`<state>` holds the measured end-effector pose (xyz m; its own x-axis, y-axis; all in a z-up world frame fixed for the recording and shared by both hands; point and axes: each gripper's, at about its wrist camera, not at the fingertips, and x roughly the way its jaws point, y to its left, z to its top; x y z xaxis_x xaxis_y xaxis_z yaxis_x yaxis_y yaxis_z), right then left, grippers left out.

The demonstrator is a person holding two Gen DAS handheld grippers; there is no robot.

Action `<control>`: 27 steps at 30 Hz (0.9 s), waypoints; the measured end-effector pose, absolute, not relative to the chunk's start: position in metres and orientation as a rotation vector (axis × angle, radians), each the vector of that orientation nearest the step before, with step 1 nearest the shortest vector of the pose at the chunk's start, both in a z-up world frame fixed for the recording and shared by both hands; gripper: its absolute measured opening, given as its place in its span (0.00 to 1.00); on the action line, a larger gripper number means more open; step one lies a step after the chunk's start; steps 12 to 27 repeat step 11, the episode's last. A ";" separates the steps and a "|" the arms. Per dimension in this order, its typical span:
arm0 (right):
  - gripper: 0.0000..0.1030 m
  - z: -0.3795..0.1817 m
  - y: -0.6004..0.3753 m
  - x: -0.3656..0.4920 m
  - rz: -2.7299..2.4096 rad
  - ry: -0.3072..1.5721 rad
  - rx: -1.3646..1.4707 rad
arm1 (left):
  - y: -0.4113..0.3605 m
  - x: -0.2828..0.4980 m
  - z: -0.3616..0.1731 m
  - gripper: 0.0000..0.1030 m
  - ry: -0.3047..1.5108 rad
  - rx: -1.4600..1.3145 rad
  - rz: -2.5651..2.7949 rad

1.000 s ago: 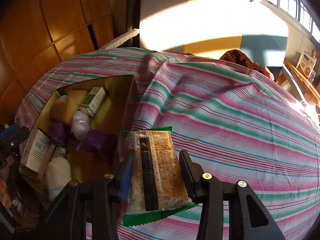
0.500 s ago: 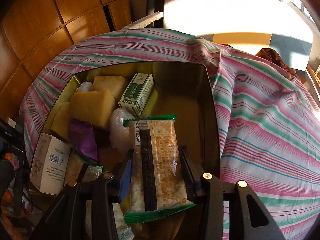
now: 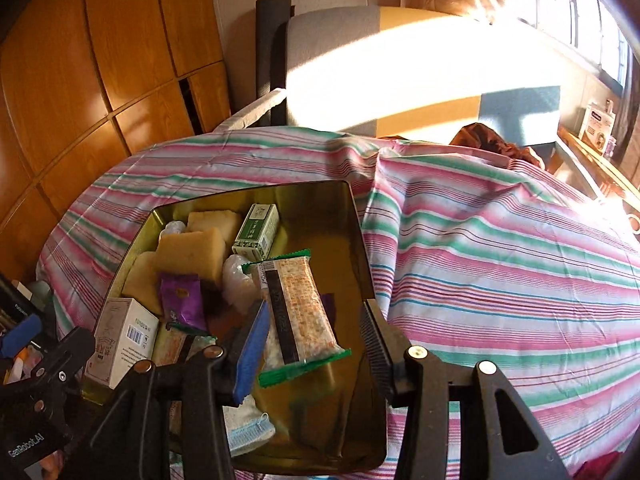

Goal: Organize objects
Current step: 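Carry the cracker packet into the gold tray and open the right tool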

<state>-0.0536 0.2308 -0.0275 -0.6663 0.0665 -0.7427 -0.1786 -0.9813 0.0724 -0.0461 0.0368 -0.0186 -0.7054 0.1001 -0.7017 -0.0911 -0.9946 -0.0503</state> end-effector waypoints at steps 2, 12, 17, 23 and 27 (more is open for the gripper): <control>0.46 -0.025 0.228 -0.043 2.747 0.205 -1.175 | 0.034 -0.039 -0.017 1.00 -0.018 -1.128 2.830; 0.46 -0.025 0.213 -0.015 2.768 0.126 -1.066 | 0.024 -0.020 -0.009 1.00 -0.017 -1.055 2.888; 0.46 -0.025 0.213 -0.015 2.768 0.126 -1.066 | 0.024 -0.020 -0.009 1.00 -0.017 -1.055 2.888; 0.46 -0.025 0.213 -0.015 2.768 0.126 -1.066 | 0.024 -0.020 -0.009 1.00 -0.017 -1.055 2.888; 0.46 -0.025 0.213 -0.015 2.768 0.126 -1.066 | 0.024 -0.020 -0.009 1.00 -0.017 -1.055 2.888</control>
